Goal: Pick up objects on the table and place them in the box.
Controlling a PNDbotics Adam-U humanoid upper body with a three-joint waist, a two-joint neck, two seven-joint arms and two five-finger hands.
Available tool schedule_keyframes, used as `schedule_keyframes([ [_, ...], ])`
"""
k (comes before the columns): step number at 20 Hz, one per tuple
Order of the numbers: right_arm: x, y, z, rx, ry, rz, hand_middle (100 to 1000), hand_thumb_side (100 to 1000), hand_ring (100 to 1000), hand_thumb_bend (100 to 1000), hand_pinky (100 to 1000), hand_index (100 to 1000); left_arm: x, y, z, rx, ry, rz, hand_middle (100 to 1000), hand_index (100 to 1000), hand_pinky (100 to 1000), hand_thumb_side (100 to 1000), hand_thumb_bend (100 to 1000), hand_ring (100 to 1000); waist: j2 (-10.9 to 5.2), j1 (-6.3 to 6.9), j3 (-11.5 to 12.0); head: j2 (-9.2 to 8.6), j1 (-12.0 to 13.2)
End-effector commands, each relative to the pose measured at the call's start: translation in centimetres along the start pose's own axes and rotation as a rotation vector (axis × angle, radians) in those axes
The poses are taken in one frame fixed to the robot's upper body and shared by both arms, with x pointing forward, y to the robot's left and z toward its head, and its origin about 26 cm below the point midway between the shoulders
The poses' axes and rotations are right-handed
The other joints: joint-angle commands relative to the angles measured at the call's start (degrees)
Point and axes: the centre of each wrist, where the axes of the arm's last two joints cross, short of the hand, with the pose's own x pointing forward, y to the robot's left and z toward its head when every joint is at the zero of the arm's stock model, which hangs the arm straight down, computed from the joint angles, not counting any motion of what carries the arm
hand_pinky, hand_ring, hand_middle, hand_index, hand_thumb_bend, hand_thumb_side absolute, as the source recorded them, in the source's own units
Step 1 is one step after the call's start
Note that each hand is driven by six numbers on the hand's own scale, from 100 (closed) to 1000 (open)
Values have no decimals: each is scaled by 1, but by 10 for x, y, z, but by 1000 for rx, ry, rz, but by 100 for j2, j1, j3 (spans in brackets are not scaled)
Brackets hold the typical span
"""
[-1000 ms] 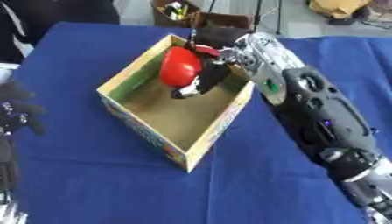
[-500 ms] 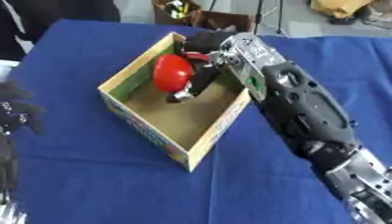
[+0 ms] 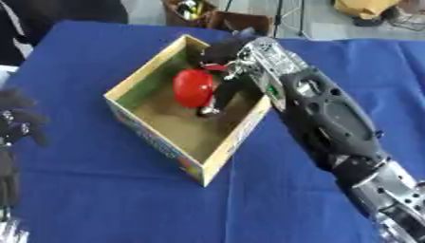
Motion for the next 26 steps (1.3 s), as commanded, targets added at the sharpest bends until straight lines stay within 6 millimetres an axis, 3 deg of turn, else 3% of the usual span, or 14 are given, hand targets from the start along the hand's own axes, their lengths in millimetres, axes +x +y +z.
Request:
schedule_keyframes([
  [1,-4,-18,8,18,42,28,795,598,792,870,679,854,6,2,-3,-10,-25,-6,573,748,291,934,100,498,-136,24,-1,-54,16],
  [6,-4,-21,11,22,78,-3,823,570,812,990,690,875,5,2,-3,-10,-23,-5,573,748,291,933,100,498,-156,40,-1,-61,20],
  [15,-2,-44,33,-147,35,-96,800,635,773,982,661,871,5,2,-1,-11,-16,-6,573,748,291,931,100,499,-192,94,-16,-46,31],
  [18,-3,-54,48,-244,10,-133,778,738,747,892,642,861,4,3,0,-10,-14,-7,573,748,291,929,100,499,-200,119,-26,-33,42],
  [19,-4,-58,54,-289,0,-150,765,844,733,813,632,855,4,3,0,-9,-13,-7,573,748,291,929,100,499,-204,128,-30,-29,49],
  [22,-8,-67,78,-436,-30,-207,743,973,702,689,612,854,4,3,0,-5,-12,-9,573,748,291,928,100,499,-219,151,-49,-15,80],
  [26,-14,-71,117,-635,-44,-284,715,1000,673,611,591,854,4,5,1,2,-11,-14,573,748,292,927,100,499,-252,189,-102,36,150],
])
